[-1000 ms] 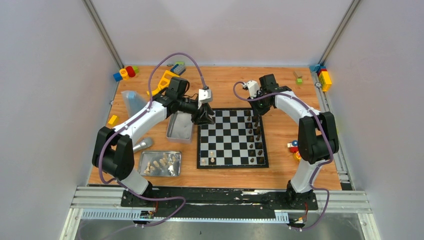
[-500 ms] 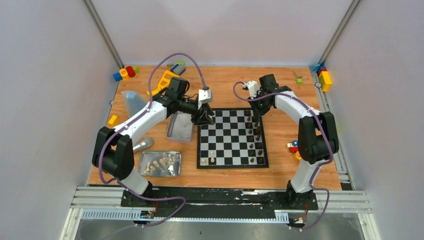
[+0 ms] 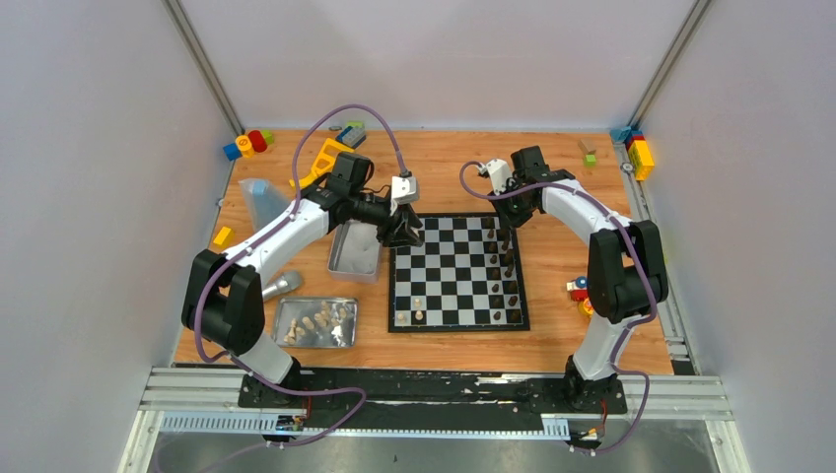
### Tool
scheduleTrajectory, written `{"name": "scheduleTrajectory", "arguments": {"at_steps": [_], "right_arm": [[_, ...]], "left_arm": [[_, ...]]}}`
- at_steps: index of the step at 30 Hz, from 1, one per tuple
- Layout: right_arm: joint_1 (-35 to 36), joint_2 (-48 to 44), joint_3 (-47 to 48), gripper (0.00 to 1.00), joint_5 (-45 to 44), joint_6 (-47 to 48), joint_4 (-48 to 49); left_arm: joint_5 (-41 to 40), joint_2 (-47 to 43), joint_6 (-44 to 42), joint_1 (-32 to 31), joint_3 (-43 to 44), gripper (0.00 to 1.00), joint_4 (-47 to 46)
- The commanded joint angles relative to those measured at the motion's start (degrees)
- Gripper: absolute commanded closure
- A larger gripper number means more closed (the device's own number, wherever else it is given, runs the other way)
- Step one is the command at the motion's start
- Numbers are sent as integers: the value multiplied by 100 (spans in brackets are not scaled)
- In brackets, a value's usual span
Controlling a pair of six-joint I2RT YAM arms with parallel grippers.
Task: Set up the chess pieces on the board
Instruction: Place the chess piece on the chessboard.
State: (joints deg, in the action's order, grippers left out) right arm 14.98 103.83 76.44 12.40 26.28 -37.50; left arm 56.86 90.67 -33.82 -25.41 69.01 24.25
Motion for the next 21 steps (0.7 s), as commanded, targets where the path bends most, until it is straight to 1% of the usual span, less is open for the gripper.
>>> {"name": "scheduleTrajectory", "arguments": {"at_steps": [1, 21], "right_arm": [[35, -117, 37, 100, -55, 80, -169], [37, -188, 141, 100, -10, 123, -333]], "left_arm": [[79, -200, -116, 26, 41, 43, -29], [70, -201, -142, 25, 34, 42, 0]]}}
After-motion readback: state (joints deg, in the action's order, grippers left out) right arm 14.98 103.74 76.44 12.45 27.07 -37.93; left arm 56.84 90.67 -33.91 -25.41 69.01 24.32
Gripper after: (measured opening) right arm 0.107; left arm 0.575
